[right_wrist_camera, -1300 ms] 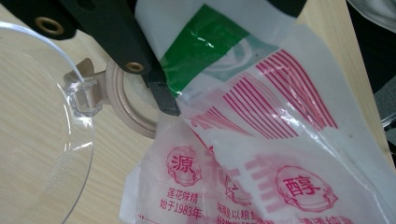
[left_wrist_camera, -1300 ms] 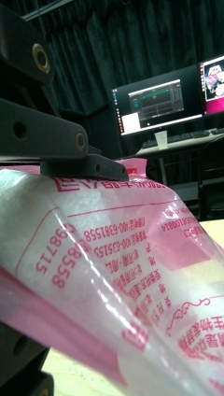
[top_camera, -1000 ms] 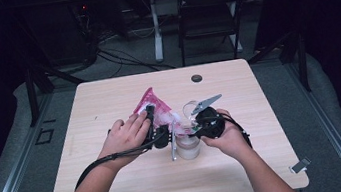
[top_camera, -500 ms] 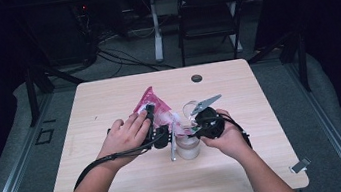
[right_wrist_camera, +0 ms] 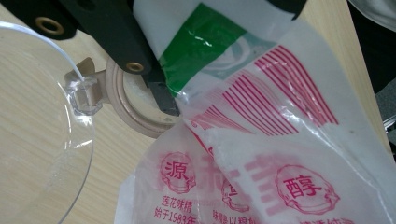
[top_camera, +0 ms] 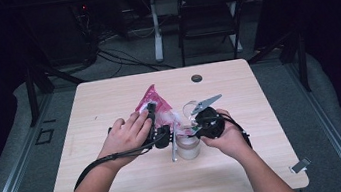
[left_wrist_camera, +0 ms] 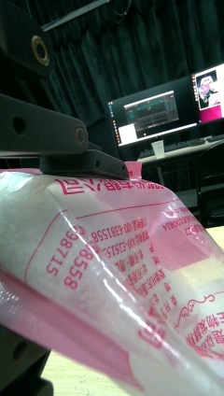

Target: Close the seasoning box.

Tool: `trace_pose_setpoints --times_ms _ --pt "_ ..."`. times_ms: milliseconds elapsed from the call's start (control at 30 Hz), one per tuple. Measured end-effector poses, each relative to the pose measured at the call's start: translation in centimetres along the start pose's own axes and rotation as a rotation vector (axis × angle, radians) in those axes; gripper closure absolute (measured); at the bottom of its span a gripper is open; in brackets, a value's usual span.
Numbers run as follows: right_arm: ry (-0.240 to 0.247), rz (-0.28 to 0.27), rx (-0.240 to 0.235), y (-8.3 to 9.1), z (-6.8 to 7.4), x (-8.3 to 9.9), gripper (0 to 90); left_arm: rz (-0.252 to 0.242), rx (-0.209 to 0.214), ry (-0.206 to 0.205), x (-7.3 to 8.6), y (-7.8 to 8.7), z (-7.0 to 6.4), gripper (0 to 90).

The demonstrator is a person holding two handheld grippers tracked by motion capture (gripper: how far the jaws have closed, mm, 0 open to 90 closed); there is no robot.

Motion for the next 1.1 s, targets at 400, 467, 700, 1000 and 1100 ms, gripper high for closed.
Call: trace_pose_setpoints --times_ms 400,467,700,1000,1100 --pt "-0.001 -0.003 0.000 0.0 -0.1 0.0 90.0 0.004 0.007 0.023 0.0 0.0 -0.2 60.4" --pt "-0.002 -0.004 0.005 0.0 -0.1 0.0 90.0 0.005 0.009 0.021 0.0 0.0 -0.3 60.5" --pt "-0.003 0.001 0.010 -0.1 0.0 0.0 90.0 0.011 0.023 0.035 0.3 -0.2 -0.8 60.1" --pt "0.003 0.007 0.017 -0.2 0.0 0.0 90.0 0.024 0.042 0.041 0.6 -0.4 -1.4 59.6" --pt "0.004 0.014 0.018 -0.3 -0.1 0.1 90.0 0.019 0.042 0.041 0.7 -0.4 -1.7 59.5"
Point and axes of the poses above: each handheld gripper's, and its own axes: y roughly backward along the jaws, x roughly out of its underside, z roughly to its left, the point moved 1 cm from there along -y, roughly forward along the jaws, and after that the axes turned 9 degrees about -x, right-handed, at the moved point
